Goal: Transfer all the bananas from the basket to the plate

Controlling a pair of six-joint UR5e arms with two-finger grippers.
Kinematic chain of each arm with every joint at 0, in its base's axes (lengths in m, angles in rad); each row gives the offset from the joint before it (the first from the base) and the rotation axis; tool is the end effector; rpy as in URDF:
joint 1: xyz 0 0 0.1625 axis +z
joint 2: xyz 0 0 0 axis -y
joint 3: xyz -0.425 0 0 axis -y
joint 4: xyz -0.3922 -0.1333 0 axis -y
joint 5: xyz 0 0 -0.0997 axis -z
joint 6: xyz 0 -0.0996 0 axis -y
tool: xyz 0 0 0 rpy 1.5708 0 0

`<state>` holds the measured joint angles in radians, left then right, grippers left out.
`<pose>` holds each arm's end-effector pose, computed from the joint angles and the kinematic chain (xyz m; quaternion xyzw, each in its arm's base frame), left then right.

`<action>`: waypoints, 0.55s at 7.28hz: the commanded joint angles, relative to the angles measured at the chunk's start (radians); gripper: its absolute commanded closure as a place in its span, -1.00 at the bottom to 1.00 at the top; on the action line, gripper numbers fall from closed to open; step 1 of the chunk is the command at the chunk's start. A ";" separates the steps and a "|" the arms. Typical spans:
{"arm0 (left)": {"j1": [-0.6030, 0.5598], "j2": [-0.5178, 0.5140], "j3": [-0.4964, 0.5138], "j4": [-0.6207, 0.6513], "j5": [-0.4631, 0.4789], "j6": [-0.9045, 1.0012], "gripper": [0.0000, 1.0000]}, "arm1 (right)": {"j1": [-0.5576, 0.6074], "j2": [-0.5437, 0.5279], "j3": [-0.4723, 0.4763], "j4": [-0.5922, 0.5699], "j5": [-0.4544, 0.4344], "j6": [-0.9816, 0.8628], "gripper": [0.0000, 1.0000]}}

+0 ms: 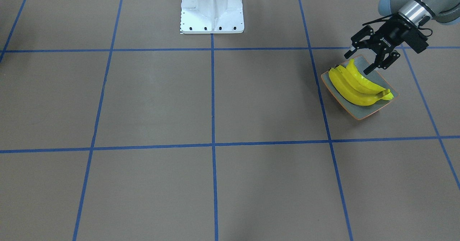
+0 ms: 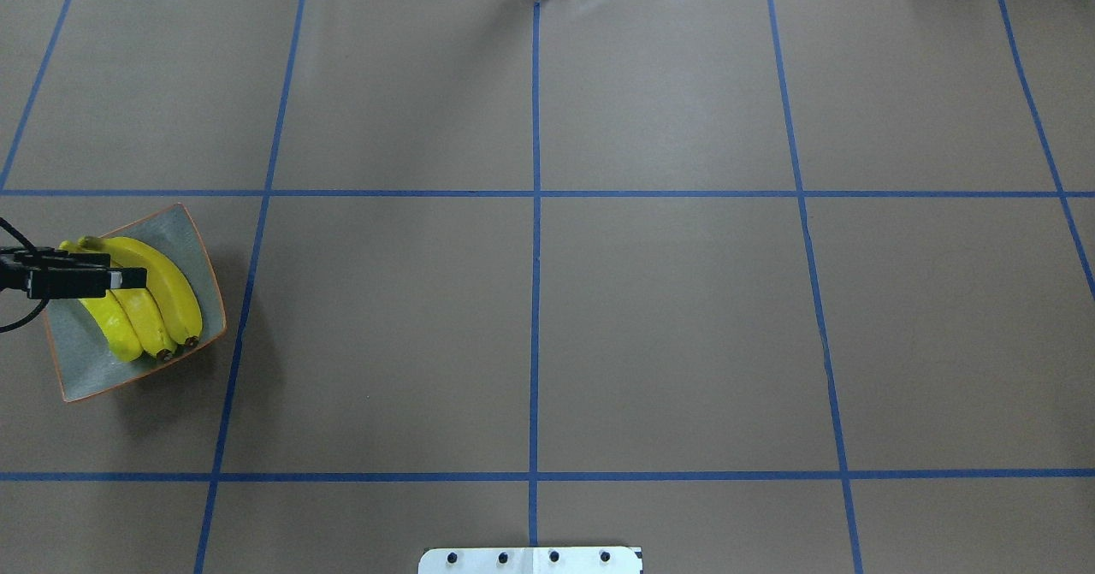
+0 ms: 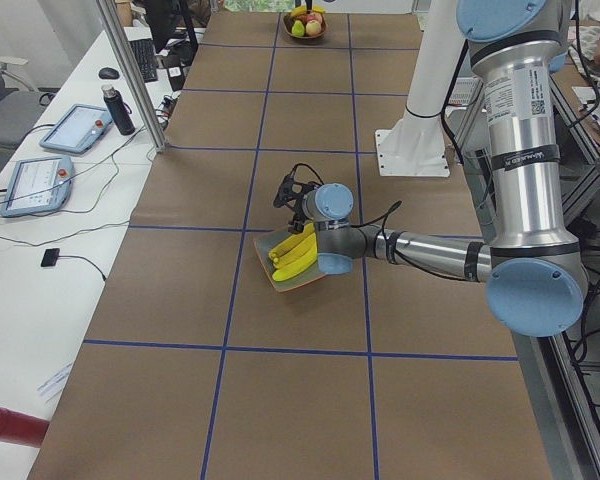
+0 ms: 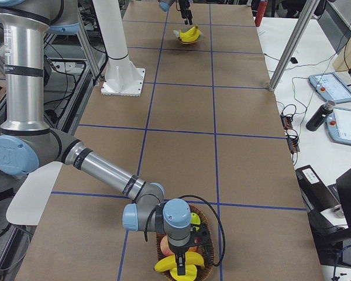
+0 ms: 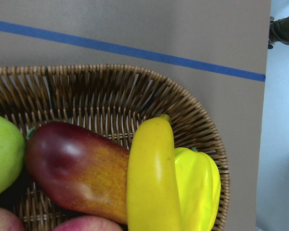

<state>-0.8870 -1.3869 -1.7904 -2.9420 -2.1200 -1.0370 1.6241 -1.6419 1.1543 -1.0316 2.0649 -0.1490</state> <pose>0.1987 -0.3725 0.4818 0.2493 0.6069 0.0437 0.7534 0.1083 -0.4152 0.8526 0.0496 -0.2407 -0.0527 0.9679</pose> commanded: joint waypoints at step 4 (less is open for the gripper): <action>-0.001 0.000 0.000 0.000 0.000 0.002 -1.00 | -0.024 0.011 -0.024 0.079 -0.019 0.000 1.00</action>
<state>-0.8881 -1.3855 -1.7902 -2.9422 -2.1199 -1.0355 1.6006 -1.6361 1.1261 -0.9562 2.0470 -0.1475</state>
